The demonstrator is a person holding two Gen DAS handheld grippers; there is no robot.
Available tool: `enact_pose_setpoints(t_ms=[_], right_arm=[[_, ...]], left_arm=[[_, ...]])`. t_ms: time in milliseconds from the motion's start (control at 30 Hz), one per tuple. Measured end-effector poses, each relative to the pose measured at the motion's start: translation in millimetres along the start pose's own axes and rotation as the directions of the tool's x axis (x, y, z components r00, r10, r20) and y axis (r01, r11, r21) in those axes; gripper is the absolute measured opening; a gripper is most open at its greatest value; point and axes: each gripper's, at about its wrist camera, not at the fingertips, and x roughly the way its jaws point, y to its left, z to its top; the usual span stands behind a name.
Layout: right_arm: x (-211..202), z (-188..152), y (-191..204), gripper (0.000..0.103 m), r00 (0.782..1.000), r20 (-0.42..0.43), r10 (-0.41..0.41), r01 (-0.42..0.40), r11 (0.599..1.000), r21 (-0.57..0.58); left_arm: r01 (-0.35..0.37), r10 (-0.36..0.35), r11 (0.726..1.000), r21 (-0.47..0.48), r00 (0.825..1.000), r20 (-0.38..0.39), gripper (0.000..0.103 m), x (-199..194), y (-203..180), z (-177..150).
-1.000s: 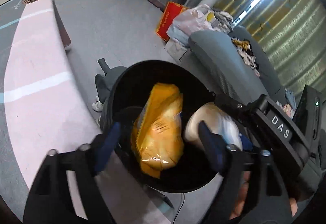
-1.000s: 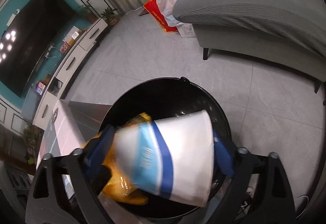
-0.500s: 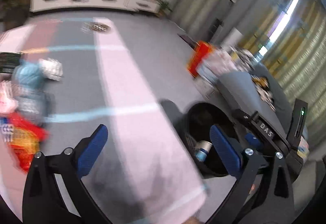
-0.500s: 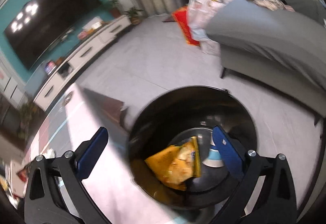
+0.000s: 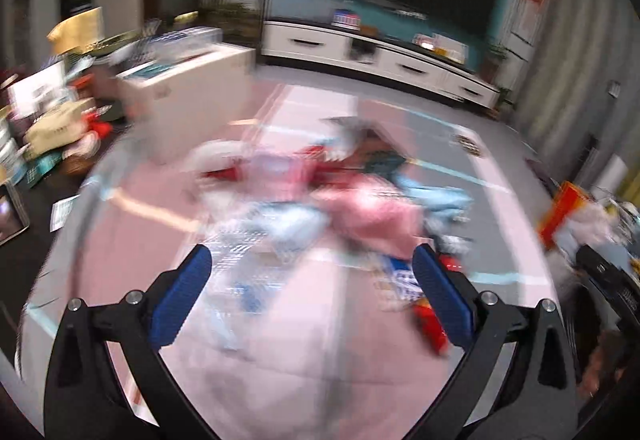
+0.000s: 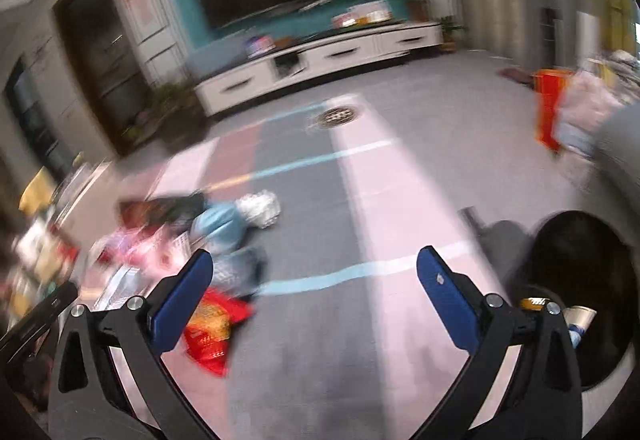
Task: Collect trash
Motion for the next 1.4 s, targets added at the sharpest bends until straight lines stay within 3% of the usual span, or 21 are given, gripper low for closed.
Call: enact_pose_setpoints(t_ms=[67, 167, 233, 300, 433, 567, 633, 833, 900, 967, 1067, 1100, 1400], right_arm=[[19.2, -7.0, 25.1, 0.097, 0.998, -0.048, 0.038, -0.041, 0.998, -0.047], [47.5, -22.2, 56.2, 0.088, 0.99, -0.122, 0.078, -0.089, 0.992, -0.093], [61.2, -33.6, 66.4, 0.085, 0.981, -0.161, 0.107, -0.123, 0.988, -0.094], [75.9, -42.8, 72.7, 0.084, 0.97, -0.208, 0.126, -0.147, 0.985, -0.087], [91.4, -56.9, 87.3, 0.077, 0.962, -0.243, 0.129, -0.152, 0.985, -0.081], [98.5, -64.7, 93.7, 0.07, 0.959, -0.257, 0.115, -0.144, 0.985, -0.097], [100.4, -66.9, 92.9, 0.066, 0.959, -0.26, 0.116, -0.146, 0.984, -0.1], [94.7, -66.2, 91.0, 0.048, 0.963, -0.241, 0.123, -0.153, 0.982, -0.109], [93.4, -63.6, 89.6, 0.047, 0.961, -0.246, 0.124, -0.154, 0.982, -0.109], [91.1, -63.3, 87.9, 0.046, 0.961, -0.247, 0.125, -0.155, 0.982, -0.105], [85.0, -59.5, 86.2, 0.022, 0.963, -0.237, 0.13, -0.158, 0.982, -0.103], [80.5, -57.3, 85.2, 0.018, 0.964, -0.231, 0.128, -0.156, 0.982, -0.106], [61.9, -47.1, 79.4, 0.015, 0.972, -0.184, 0.149, -0.168, 0.982, -0.092]], left_arm=[[-0.021, 0.021, 0.999, -0.038, 1.0, -0.001, 0.1, 13.4, 25.3, -4.0], [0.005, -0.008, 0.998, -0.063, 0.999, -0.049, 0.1, 35.3, 43.1, -4.8], [0.0, -0.006, 0.998, -0.062, 0.996, -0.088, 0.1, 43.8, 47.6, -7.1], [0.047, -0.053, 0.997, -0.06, 0.992, -0.111, 0.1, 55.7, 52.1, -8.6], [0.068, -0.08, 0.995, -0.071, 0.982, -0.17, 0.1, 75.5, 51.8, -11.5], [0.012, -0.01, 1.0, 0.01, 0.975, -0.224, 0.077, 94.5, 46.3, -17.8], [0.014, -0.014, 1.0, 0.0, 0.969, -0.246, 0.065, 99.0, 45.7, -21.0], [0.027, -0.039, 0.998, -0.059, 0.976, -0.213, 0.036, 91.4, 55.3, -27.5], [0.056, -0.072, 0.995, -0.082, 0.975, -0.21, 0.029, 86.1, 54.5, -31.0], [0.08, -0.098, 0.992, -0.094, 0.975, -0.201, 0.028, 80.9, 52.2, -31.7], [0.093, -0.105, 0.993, -0.079, 0.982, -0.156, 0.028, 62.1, 42.6, -31.5], [0.093, -0.102, 0.993, -0.072, 0.984, -0.145, 0.028, 56.2, 39.7, -32.7], [0.135, -0.136, 0.99, -0.033, 0.989, -0.05, 0.028, 6.0, 20.4, -29.9]])
